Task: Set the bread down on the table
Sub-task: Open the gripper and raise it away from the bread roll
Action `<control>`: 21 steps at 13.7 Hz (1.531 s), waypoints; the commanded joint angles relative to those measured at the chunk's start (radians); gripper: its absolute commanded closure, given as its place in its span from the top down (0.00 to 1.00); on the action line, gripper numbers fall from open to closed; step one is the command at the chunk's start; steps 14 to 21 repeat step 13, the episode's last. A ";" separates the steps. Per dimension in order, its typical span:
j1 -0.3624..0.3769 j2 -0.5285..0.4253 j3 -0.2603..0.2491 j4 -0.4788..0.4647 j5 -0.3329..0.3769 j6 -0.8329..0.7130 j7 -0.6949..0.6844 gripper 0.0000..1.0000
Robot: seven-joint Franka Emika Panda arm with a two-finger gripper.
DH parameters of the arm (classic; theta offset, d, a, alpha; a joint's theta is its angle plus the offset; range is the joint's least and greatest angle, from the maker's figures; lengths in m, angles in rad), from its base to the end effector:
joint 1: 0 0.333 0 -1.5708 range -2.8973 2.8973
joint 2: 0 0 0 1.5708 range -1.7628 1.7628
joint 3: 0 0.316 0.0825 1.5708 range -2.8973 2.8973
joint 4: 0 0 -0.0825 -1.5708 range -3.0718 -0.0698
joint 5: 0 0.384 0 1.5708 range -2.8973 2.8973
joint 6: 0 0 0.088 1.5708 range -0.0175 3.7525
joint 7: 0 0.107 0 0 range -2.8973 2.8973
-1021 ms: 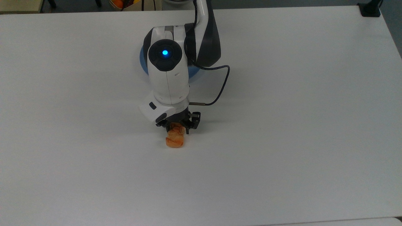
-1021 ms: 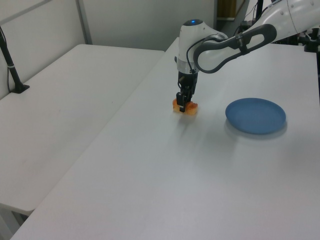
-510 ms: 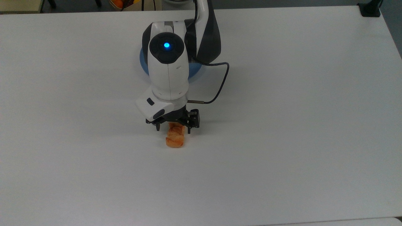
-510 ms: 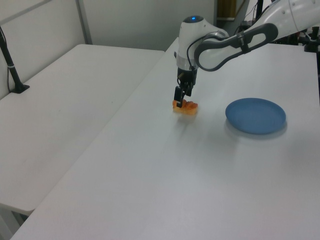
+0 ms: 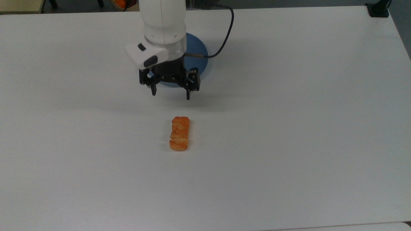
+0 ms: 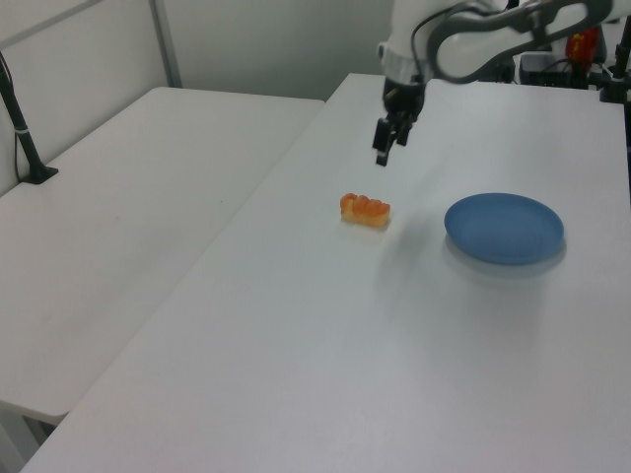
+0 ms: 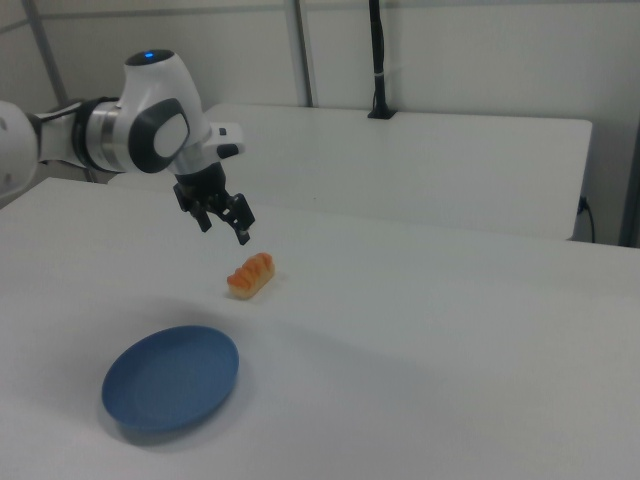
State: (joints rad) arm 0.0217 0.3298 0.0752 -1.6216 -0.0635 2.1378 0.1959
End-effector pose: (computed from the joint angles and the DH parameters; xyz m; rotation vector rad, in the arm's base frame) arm 0.6714 0.0569 0.4509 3.1201 -0.1190 0.2979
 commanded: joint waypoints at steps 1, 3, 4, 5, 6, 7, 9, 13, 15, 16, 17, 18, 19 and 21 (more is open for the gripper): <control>-0.005 -0.199 -0.015 -0.190 0.033 -0.092 0.037 1.00; -0.006 -0.266 -0.017 -0.231 0.033 -0.159 0.039 1.00; -0.011 -0.291 -0.015 -0.256 0.033 -0.157 0.037 1.00; -0.014 -0.307 -0.015 -0.277 0.033 -0.156 0.025 1.00; -0.014 -0.328 -0.015 -0.300 0.033 -0.159 0.027 1.00; -0.014 -0.345 -0.017 -0.316 0.033 -0.162 0.037 1.00; -0.016 -0.362 -0.017 -0.333 0.033 -0.179 0.034 1.00; -0.019 -0.362 -0.017 -0.330 0.033 -0.179 0.025 1.00; -0.019 -0.362 -0.017 -0.330 0.033 -0.179 0.025 1.00; -0.019 -0.362 -0.017 -0.330 0.033 -0.179 0.025 1.00; -0.019 -0.362 -0.017 -0.330 0.033 -0.179 0.025 1.00; -0.019 -0.362 -0.017 -0.330 0.033 -0.179 0.025 1.00; -0.019 -0.362 -0.017 -0.330 0.033 -0.179 0.025 1.00; -0.019 -0.362 -0.017 -0.330 0.033 -0.179 0.025 1.00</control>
